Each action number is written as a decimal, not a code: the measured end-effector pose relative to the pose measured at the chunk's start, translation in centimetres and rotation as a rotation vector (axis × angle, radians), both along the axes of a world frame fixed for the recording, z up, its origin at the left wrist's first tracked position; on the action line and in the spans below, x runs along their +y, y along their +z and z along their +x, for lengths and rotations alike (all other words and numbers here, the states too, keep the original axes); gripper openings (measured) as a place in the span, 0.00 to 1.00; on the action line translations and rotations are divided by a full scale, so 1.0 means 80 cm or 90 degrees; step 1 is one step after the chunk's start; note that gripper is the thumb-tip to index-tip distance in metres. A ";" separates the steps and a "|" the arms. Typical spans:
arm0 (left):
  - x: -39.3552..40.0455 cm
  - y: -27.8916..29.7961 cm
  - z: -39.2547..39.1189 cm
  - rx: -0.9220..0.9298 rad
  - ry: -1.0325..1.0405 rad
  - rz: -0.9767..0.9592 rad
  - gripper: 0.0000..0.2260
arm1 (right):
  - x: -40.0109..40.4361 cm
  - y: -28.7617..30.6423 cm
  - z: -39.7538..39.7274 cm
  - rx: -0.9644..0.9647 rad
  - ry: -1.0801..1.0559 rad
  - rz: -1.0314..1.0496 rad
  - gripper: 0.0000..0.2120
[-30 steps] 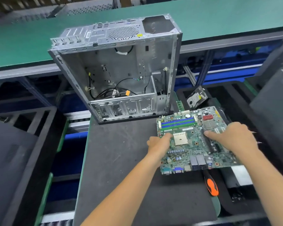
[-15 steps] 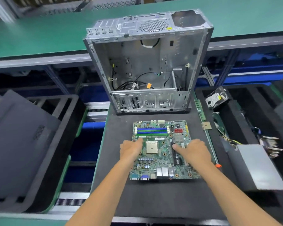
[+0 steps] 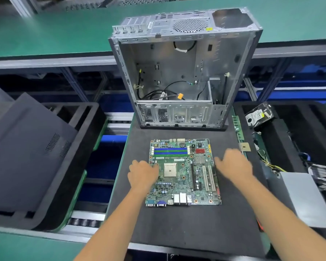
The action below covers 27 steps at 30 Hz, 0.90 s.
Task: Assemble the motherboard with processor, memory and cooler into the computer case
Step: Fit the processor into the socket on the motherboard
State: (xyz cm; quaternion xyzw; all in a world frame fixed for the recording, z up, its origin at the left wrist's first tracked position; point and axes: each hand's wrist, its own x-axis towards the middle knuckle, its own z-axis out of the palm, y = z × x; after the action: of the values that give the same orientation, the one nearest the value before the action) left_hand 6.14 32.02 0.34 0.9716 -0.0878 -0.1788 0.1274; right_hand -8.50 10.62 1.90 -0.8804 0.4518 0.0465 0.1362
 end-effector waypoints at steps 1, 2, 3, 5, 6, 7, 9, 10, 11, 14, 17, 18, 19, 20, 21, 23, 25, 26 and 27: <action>0.001 0.000 0.002 -0.022 -0.004 -0.007 0.20 | -0.023 0.005 -0.001 -0.018 -0.012 -0.022 0.17; 0.001 0.000 0.004 -0.042 -0.008 -0.023 0.17 | -0.047 0.008 -0.001 -0.027 -0.019 -0.038 0.15; 0.000 0.000 0.005 -0.060 -0.013 -0.047 0.14 | -0.070 0.010 -0.003 -0.022 -0.020 -0.044 0.14; -0.009 0.001 0.006 -0.074 -0.025 -0.101 0.10 | -0.108 0.008 -0.006 0.031 -0.005 -0.031 0.16; -0.015 0.002 0.006 -0.079 -0.034 -0.120 0.08 | -0.122 0.005 -0.007 0.066 0.011 -0.018 0.17; -0.022 0.002 0.006 -0.081 -0.045 -0.132 0.07 | -0.133 0.000 -0.008 0.097 0.033 -0.006 0.19; -0.035 0.001 0.005 -0.084 -0.056 -0.151 0.05 | -0.146 -0.012 -0.009 0.137 0.085 0.019 0.22; -0.041 0.000 0.005 -0.083 -0.058 -0.161 0.04 | -0.149 -0.018 -0.009 0.148 0.106 0.030 0.23; -0.046 -0.002 0.005 -0.080 -0.058 -0.170 0.03 | -0.151 -0.024 -0.010 0.150 0.122 0.038 0.24; -0.058 -0.005 0.005 -0.067 -0.060 -0.188 0.03 | -0.155 -0.031 -0.012 0.123 0.128 0.038 0.24; -0.066 -0.006 0.007 -0.066 -0.062 -0.199 0.03 | -0.161 -0.030 -0.013 0.101 0.128 0.019 0.17; -0.068 -0.007 0.008 -0.066 -0.060 -0.206 0.04 | -0.162 -0.030 -0.015 0.093 0.130 0.013 0.15; -0.068 -0.006 0.009 -0.067 -0.056 -0.212 0.05 | -0.162 -0.029 -0.016 0.087 0.130 0.008 0.13; -0.069 -0.006 0.011 -0.066 -0.051 -0.218 0.05 | -0.163 -0.027 -0.016 0.085 0.128 0.009 0.12; -0.070 -0.006 0.012 -0.065 -0.046 -0.223 0.06 | -0.164 -0.023 -0.017 0.087 0.117 0.018 0.12; -0.069 -0.005 0.014 -0.059 -0.040 -0.230 0.06 | -0.165 -0.014 -0.017 0.109 0.076 0.038 0.12; -0.066 -0.006 0.019 -0.045 -0.029 -0.241 0.06 | -0.165 -0.005 -0.017 0.134 0.037 0.040 0.12; -0.063 -0.007 0.023 -0.036 -0.021 -0.247 0.06 | -0.164 0.000 -0.016 0.130 0.023 0.034 0.13; -0.059 -0.008 0.026 -0.028 -0.015 -0.250 0.06 | -0.161 0.006 -0.015 0.109 0.020 0.027 0.13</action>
State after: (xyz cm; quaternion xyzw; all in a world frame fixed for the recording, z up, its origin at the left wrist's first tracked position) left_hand 8.23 27.26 -0.27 0.9307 -0.1350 -0.1385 0.3105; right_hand -9.69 -2.23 2.40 -0.8770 0.4470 0.1335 0.1150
